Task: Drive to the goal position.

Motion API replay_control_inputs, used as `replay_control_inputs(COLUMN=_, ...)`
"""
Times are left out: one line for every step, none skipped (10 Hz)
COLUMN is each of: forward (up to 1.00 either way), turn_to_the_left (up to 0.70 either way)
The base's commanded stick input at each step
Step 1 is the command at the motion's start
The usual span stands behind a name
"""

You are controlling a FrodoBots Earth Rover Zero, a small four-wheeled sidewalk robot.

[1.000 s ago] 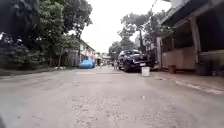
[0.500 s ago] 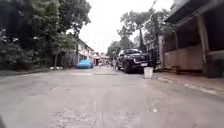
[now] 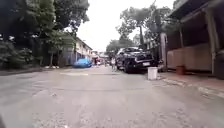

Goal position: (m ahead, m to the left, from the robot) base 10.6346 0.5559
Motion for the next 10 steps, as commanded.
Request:
replay_control_inputs(forward=1.0, turn_to_the_left=0.0)
replay_control_inputs(forward=1.0, turn_to_the_left=0.0)
replay_control_inputs(forward=1.0, turn_to_the_left=0.0)
replay_control_inputs(forward=1.0, turn_to_the_left=0.19)
replay_control_inputs(forward=1.0, turn_to_the_left=0.27)
replay_control_inputs(forward=1.0, turn_to_the_left=0.27)
replay_control_inputs(forward=1.0, turn_to_the_left=0.24)
replay_control_inputs(forward=1.0, turn_to_the_left=0.0)
replay_control_inputs(forward=1.0, turn_to_the_left=0.0)
replay_control_inputs(forward=1.0, turn_to_the_left=0.0)
